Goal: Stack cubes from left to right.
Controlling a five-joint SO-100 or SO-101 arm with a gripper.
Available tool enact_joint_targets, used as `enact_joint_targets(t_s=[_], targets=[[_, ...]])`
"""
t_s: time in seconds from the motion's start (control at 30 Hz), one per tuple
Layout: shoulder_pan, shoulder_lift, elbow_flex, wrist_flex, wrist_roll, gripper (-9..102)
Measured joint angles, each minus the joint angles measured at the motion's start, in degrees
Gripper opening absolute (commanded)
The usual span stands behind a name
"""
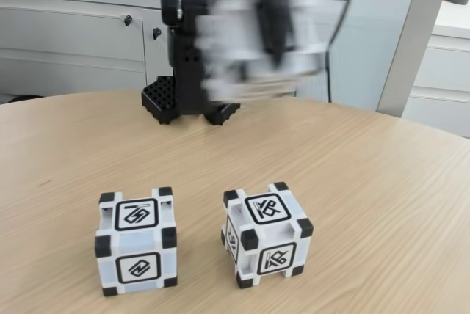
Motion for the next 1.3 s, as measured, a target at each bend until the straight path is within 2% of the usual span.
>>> enact_joint_targets(t_s=[0.17,0.3,0.53,0.93,1.13,1.3], targets=[[10.28,0.00,0.00,0.00,-4.22,0],[14.33,-4.13,0.00,-0.09,-4.39,0],[14.59,-17.05,0.00,-0.18,-1.14,0],[14.41,-27.51,0.00,-0.35,0.18,1],[14.41,-27.69,0.00,-0.35,0.00,32],[14.41,-27.42,0.00,-0.26,-1.14,43]])
